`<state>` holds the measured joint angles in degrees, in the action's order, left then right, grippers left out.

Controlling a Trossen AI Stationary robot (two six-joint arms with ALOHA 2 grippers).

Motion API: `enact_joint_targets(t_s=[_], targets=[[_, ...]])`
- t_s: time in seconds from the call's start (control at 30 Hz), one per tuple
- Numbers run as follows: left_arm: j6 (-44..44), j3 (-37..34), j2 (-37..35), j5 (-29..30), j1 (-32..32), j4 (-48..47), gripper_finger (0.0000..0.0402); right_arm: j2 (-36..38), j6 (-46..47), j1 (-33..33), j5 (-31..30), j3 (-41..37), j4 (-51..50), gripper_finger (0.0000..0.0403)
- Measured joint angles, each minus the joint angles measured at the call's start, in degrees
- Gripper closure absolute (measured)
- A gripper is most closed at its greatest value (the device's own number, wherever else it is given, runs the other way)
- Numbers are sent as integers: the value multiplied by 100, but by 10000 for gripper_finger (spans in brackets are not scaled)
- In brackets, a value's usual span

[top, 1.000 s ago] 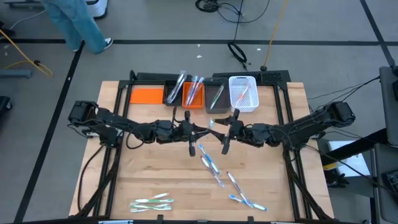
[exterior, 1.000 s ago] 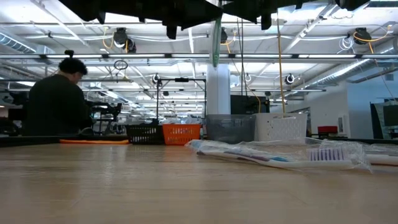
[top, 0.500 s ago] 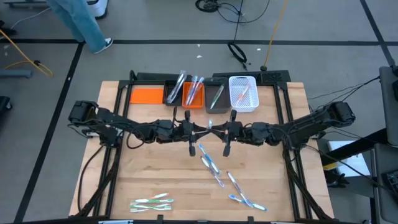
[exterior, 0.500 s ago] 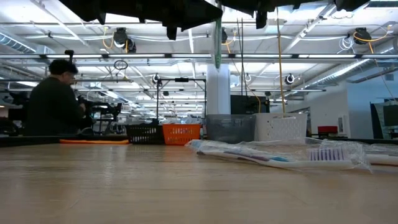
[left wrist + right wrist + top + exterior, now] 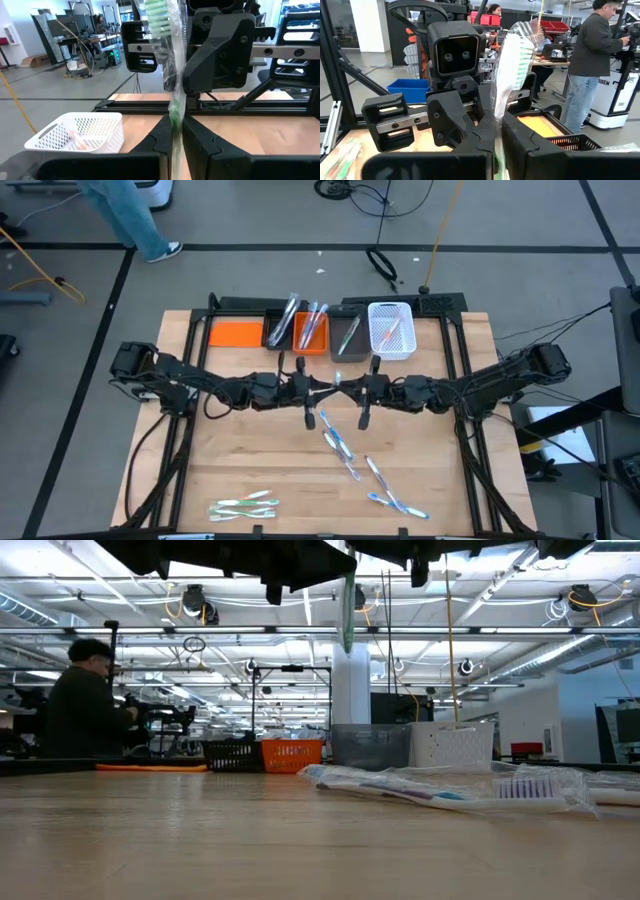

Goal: Pick & Place Toothbrushes
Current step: Put the green toothbrush into the gray bin

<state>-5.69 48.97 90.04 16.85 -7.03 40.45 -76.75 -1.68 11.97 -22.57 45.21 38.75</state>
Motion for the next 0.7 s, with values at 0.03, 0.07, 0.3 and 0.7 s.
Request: enact_joint_targets(t_s=[0.03, 0.07, 0.3, 0.7], targets=[[-29, 0, 0, 30, 0, 0, 371, 0, -9, -5, 1, 0, -8, 395], [-41, 0, 0, 57, -2, 0, 370, 0, -10, -19, 5, 0, -18, 395], [-42, 0, -2, 286, -22, -136, 302, 2, -5, -99, 32, 0, -168, 395], [-281, 7, -9, 1680, -32, -519, 166, 205, -75, -210, -548, -7, -602, 395]])
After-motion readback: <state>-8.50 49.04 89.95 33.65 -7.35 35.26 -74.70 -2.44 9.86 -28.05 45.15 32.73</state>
